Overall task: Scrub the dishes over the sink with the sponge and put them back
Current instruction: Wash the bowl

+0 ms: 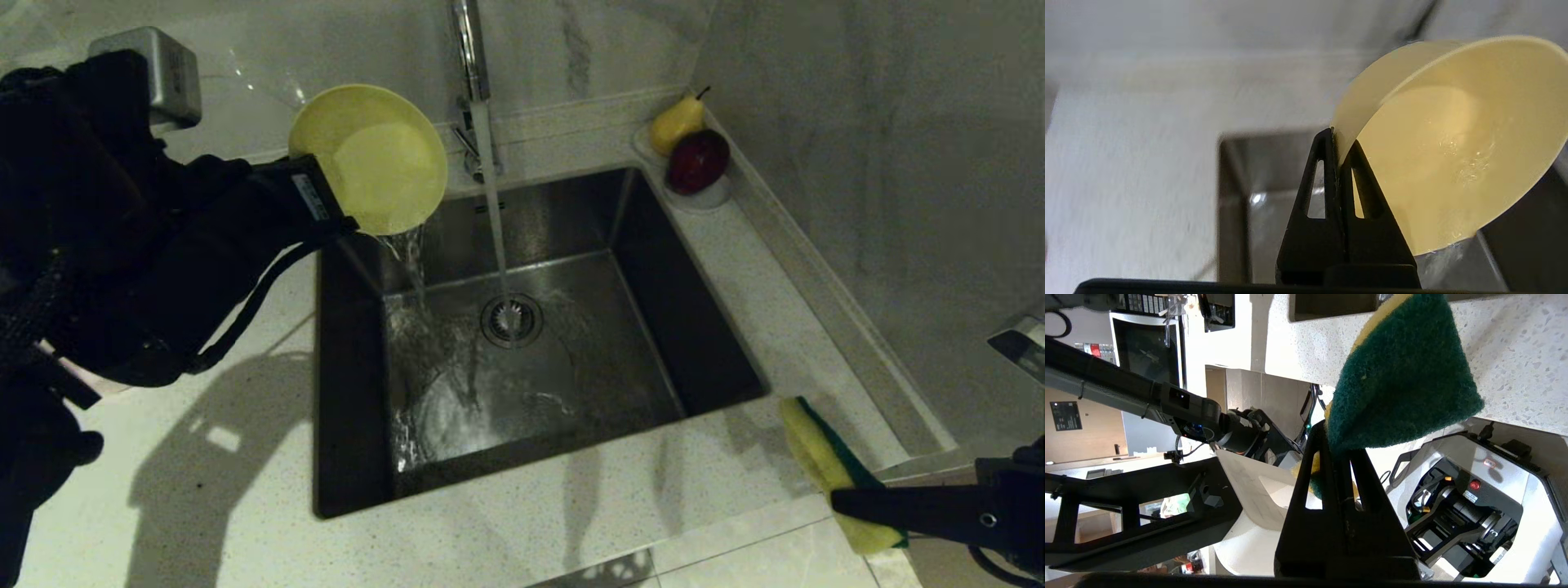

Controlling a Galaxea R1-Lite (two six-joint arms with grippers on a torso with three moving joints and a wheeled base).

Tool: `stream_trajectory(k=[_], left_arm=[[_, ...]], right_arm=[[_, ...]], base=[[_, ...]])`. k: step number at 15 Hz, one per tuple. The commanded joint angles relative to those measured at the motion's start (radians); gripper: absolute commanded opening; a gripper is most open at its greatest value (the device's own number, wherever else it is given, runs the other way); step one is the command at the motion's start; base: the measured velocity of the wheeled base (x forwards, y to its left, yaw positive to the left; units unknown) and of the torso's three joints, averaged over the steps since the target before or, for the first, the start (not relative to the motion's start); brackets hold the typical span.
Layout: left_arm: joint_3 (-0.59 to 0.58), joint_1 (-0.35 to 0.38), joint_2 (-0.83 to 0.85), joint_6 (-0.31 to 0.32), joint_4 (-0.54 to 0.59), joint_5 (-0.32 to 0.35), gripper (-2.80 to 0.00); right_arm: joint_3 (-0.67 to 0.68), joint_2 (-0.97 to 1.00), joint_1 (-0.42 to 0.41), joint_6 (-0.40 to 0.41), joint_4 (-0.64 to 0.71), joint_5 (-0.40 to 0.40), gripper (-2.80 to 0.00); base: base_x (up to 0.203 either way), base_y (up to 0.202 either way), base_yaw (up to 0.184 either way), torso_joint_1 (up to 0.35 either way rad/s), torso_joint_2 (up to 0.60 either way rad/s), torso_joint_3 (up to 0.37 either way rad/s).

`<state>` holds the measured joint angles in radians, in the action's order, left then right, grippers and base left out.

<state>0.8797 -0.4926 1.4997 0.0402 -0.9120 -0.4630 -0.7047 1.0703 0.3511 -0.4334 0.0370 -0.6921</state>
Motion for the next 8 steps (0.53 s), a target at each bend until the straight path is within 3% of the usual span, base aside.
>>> stream_trajectory(k=[1,4,8], left_arm=[[-0.077,0.000,-0.041,0.034,-0.118,0.068,-2.80],[-0.150,0.001,-0.055,0.099,-0.269,0.097,-2.80],[-0.158,0.004,-0.093,0.102,-0.233,0.107,-2.80]], right_arm=[[0.001,0.016,0.002,-0.002,-0.002,-0.004,-2.80],[-0.009,0.036,0.003,-0.002,-0.005,-0.006,-2.80],[-0.022,0.026,0.023,-0.004,-0.005,-0.021,-2.80]], base=[[0.000,0.000,0.000,0.000,0.00,0.000],[0.000,0.000,0.000,0.000,0.00,0.000],[0.000,0.000,0.000,0.000,0.00,0.000]])
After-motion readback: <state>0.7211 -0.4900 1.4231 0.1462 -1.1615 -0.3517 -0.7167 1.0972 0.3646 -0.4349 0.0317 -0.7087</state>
